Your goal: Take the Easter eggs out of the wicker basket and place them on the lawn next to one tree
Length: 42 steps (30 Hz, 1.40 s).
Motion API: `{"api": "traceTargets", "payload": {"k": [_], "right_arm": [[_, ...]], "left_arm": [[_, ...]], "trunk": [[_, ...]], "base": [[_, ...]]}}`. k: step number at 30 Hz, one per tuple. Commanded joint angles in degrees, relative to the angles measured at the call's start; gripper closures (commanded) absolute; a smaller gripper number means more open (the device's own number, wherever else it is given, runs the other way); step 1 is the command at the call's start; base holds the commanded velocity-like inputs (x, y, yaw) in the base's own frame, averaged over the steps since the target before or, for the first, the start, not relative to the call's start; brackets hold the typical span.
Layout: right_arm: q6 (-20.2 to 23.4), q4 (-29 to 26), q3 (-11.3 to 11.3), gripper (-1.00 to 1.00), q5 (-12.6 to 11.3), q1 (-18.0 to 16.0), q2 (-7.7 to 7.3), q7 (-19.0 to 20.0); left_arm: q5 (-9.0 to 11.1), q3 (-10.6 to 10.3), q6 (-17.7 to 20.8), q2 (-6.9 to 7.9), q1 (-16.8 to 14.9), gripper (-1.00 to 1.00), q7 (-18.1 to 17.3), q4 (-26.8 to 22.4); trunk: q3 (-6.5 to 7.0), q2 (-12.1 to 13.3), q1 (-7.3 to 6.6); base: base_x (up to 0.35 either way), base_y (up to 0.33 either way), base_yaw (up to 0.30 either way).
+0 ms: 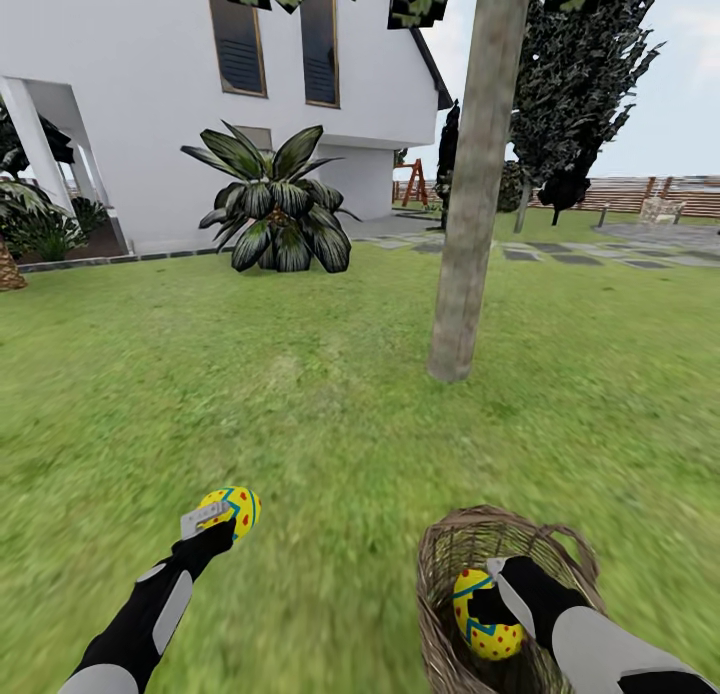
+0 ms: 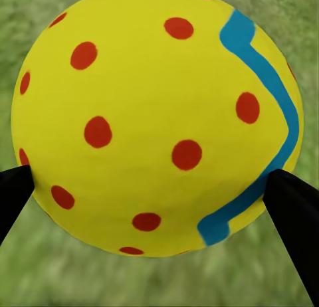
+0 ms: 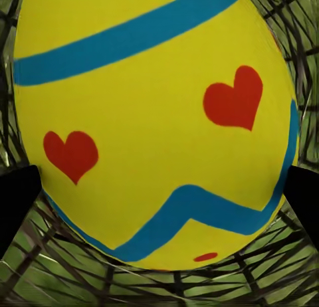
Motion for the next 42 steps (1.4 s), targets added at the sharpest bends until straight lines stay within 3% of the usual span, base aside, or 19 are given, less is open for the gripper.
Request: {"api": "traceTargets", "payload": {"k": [1,21,28,31,32,42], "right_arm": [[0.31,-0.11,0.49,1.00,-0.29,-0.01,-0.02,0.01],[0.34,-0.11,0.47,1.00,-0.29,-0.01,0.01,0.01],[0.33,-0.11,0.50,1.00,-0.29,-0.01,0.04,0.01],[0.35,-0.11,0.50,1.00,-0.29,-0.01,0.04,0.01],[0.33,-0.13,0.48,1.00,-0.29,-0.01,0.04,0.01],[0.30,-0.11,0.45,1.00,-0.29,-0.01,-0.03,0.01]], "left_arm": [[0.51,0.21,0.43,-0.03,0.00,1.00,-0.40,-0.07],[0.60,0.28,0.38,-0.04,-0.04,1.00,-0.48,0.73],[0.51,0.18,0.43,-1.04,-0.03,1.00,-0.49,2.24],[0.57,-4.15,0.41,-1.27,-0.02,1.00,-0.42,2.39],[0.59,-4.68,0.38,-1.26,-0.02,1.00,-0.41,2.40],[0.60,-5.24,0.34,-1.26,-0.03,1.00,-0.40,2.40]], "trunk": [[0.13,0.39,-0.24],[3.72,8.41,-4.63],[4.98,11.22,-6.17],[5.51,12.43,-6.83],[5.69,12.83,-7.04],[7.49,16.84,-9.24]], "base": [[0.000,0.000,0.000],[0.000,-0.002,0.000],[0.000,0.197,0.000],[0.000,0.199,0.000],[0.000,0.099,0.000],[0.000,0.007,0.000]]}}
